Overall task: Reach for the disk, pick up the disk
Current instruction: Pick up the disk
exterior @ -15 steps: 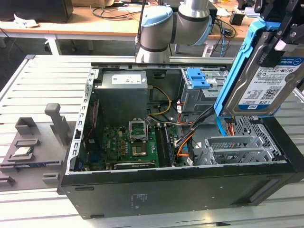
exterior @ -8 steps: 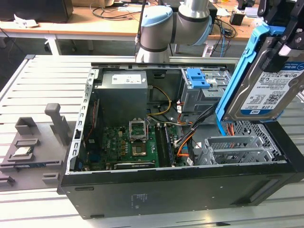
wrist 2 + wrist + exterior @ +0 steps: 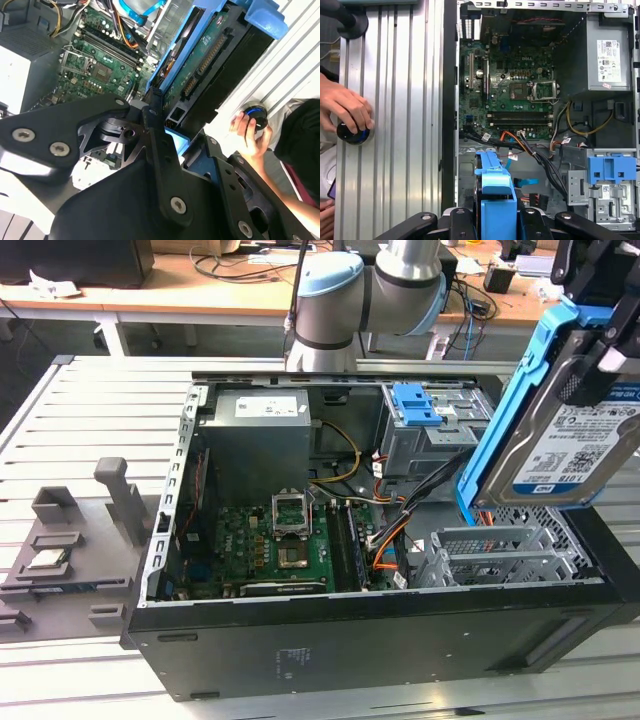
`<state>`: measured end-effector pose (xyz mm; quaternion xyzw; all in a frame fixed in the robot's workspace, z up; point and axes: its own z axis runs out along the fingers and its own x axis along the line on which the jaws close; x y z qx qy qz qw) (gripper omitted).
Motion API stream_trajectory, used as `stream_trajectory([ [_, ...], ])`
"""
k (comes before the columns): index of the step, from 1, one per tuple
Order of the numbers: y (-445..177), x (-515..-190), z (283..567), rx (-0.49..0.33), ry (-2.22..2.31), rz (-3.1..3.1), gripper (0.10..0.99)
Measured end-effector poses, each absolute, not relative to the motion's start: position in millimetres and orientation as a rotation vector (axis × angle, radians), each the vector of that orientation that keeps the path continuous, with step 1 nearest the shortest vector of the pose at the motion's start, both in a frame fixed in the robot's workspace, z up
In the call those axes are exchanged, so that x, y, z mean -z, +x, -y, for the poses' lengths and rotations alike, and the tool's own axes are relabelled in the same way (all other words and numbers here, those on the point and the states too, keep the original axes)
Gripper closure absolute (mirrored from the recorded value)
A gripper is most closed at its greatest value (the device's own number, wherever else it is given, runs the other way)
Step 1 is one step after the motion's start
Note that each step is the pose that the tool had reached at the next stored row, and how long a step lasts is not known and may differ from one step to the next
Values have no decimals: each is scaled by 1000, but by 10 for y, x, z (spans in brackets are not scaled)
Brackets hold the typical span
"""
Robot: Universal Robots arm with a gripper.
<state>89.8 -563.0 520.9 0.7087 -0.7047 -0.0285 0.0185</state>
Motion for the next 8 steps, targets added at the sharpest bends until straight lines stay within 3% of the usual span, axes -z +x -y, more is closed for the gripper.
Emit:
stream_trajectory([
  [8, 898, -5135, 5694, 88, 2200, 2188, 722],
])
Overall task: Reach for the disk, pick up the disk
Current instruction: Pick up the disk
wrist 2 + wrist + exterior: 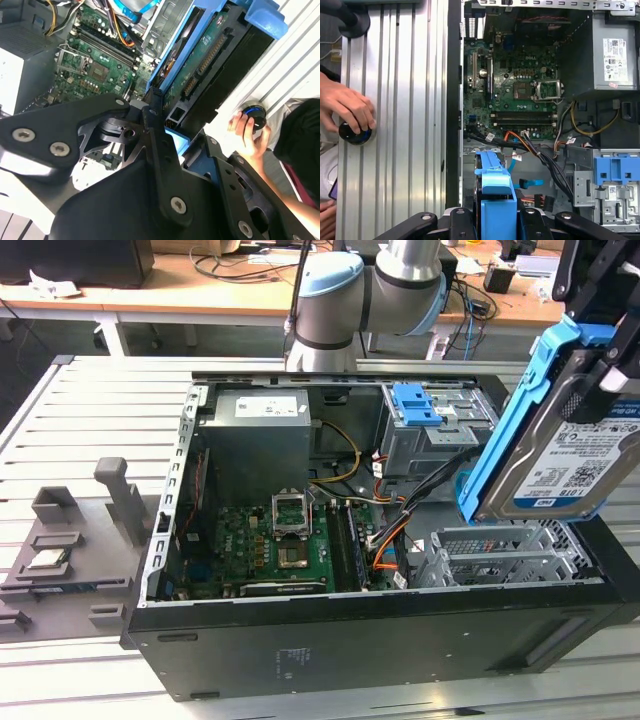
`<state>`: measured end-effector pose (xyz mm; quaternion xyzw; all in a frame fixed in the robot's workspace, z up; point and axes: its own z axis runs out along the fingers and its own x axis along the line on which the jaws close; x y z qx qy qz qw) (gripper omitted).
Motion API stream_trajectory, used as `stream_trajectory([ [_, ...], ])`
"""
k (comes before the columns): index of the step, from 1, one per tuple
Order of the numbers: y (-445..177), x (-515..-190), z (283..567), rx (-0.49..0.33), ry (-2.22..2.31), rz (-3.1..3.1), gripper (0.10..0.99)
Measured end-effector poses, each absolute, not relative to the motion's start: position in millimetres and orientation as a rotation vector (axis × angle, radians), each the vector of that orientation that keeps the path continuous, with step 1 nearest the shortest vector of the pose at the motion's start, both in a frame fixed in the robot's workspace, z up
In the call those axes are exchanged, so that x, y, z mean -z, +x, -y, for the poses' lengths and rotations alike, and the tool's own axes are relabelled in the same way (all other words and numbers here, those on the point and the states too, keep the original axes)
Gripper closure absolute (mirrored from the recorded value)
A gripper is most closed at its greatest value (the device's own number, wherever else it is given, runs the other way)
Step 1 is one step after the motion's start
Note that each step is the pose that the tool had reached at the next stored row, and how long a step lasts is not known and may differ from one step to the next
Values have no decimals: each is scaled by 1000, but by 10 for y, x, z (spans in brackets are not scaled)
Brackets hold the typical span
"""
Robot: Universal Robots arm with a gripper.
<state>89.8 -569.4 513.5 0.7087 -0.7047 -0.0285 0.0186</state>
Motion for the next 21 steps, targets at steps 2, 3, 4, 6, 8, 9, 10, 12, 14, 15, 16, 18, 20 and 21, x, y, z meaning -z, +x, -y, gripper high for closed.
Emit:
stream_trajectory([
  [2, 899, -5113, 5696, 88, 2200, 2188, 722],
  [3, 900, -5095, 5696, 89, 2200, 2188, 722],
  [4, 901, -5083, 5696, 89, 2200, 2188, 722],
  [6, 905, -5042, 5696, 89, 2200, 2188, 722],
  [8, 909, -5011, 5696, 88, 2200, 2188, 722],
  [9, 910, -4999, 5696, 88, 2200, 2188, 722],
  [10, 912, -4988, 5696, 88, 2200, 2188, 722],
  [12, 915, -4965, 5696, 88, 2200, 2188, 722],
  [14, 920, -4932, 5696, 88, 2200, 2188, 722],
  [15, 921, -4920, 5695, 88, 2200, 2188, 722],
  [16, 923, -4906, 5696, 88, 2200, 2188, 722],
  [18, 927, -4878, 5695, 88, 2200, 2188, 722],
  [20, 930, -4855, 5695, 88, 2200, 2188, 722],
  [21, 933, -4842, 5695, 88, 2200, 2188, 722],
])
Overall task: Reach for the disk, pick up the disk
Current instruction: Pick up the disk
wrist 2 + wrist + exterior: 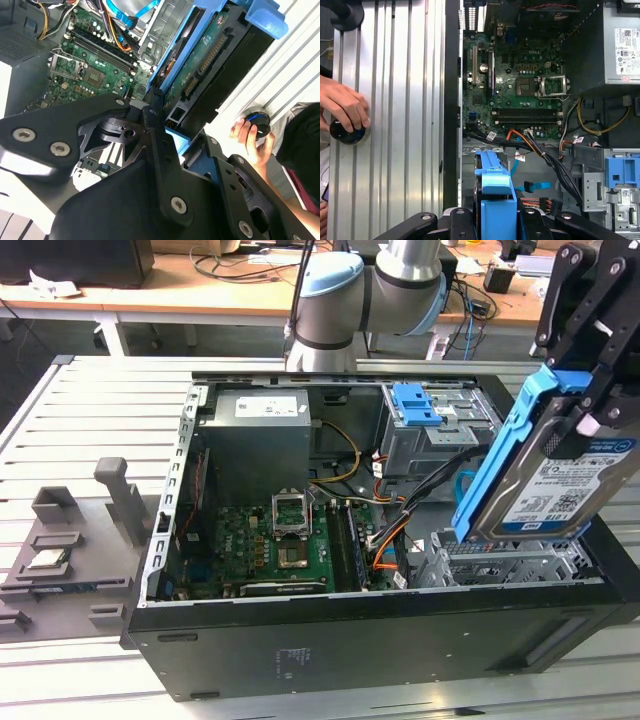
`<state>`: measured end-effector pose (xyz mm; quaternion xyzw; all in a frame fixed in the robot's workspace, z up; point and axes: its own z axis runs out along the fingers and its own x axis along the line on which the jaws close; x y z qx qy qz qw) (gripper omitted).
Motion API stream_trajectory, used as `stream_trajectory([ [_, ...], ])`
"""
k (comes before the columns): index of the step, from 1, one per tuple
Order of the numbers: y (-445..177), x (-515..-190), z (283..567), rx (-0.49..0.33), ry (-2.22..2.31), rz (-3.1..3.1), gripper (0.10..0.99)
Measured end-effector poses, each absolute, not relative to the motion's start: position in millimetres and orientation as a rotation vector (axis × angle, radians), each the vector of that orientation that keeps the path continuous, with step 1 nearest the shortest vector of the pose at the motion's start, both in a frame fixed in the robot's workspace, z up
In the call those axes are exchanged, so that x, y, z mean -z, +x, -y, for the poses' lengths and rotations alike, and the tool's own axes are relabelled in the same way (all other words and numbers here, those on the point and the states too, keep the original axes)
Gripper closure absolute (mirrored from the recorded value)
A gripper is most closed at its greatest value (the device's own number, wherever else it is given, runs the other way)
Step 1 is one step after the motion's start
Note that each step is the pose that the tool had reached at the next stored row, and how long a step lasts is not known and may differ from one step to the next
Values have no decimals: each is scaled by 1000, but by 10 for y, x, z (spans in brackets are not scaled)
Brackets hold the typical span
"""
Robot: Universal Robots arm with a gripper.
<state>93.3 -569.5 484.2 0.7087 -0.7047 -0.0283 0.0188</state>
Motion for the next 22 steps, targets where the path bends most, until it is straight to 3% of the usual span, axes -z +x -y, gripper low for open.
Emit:
stream_trajectory([
  [22, 979, -4582, 5602, 83, 2198, 2186, 722],
])
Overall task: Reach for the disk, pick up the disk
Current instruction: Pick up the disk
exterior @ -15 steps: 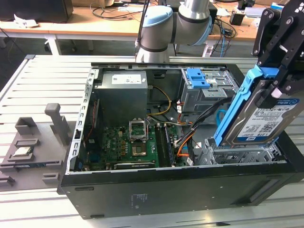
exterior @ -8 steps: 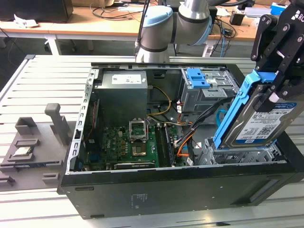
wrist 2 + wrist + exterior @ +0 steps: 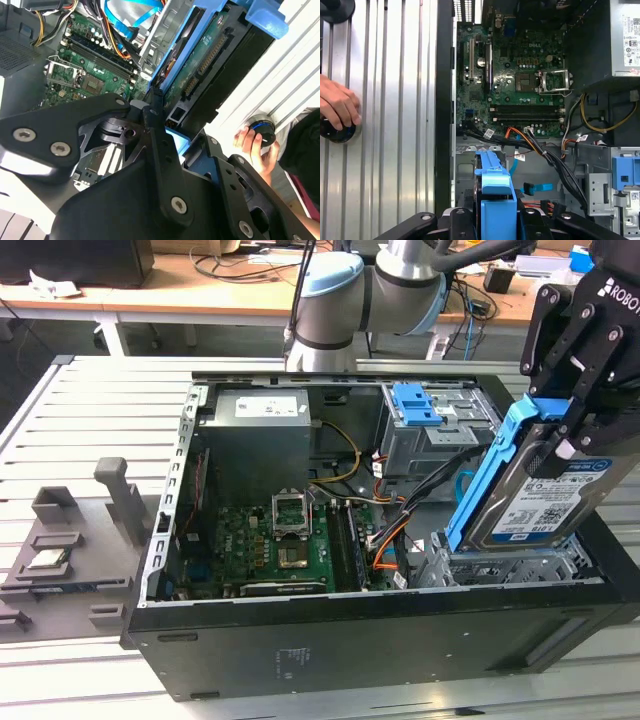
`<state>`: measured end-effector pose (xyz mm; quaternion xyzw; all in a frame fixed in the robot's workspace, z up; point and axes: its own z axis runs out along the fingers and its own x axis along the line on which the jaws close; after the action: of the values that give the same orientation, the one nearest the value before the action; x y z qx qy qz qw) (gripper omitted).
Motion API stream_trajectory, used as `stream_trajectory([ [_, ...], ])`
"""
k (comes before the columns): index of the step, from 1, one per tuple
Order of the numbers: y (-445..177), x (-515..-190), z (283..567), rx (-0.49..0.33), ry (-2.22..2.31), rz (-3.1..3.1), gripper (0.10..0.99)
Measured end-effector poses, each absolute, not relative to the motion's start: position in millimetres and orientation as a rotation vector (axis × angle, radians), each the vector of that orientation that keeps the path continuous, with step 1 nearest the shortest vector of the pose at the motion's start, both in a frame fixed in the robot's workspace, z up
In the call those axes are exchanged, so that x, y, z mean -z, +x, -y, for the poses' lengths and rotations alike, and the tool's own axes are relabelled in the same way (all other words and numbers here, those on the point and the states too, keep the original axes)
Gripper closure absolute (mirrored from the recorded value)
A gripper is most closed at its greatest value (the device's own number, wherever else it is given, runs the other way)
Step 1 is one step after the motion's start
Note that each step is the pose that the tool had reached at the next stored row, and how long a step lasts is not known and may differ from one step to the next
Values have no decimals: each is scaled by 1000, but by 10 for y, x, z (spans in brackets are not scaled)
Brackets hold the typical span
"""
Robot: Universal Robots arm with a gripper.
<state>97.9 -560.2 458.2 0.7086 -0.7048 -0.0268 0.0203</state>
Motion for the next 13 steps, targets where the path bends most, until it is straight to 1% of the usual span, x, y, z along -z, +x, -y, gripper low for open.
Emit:
stream_trajectory([
  [6, 1002, -4503, 5481, 81, 2201, 2181, 722],
  [13, 1005, -4489, 5474, 81, 2201, 2181, 722],
])
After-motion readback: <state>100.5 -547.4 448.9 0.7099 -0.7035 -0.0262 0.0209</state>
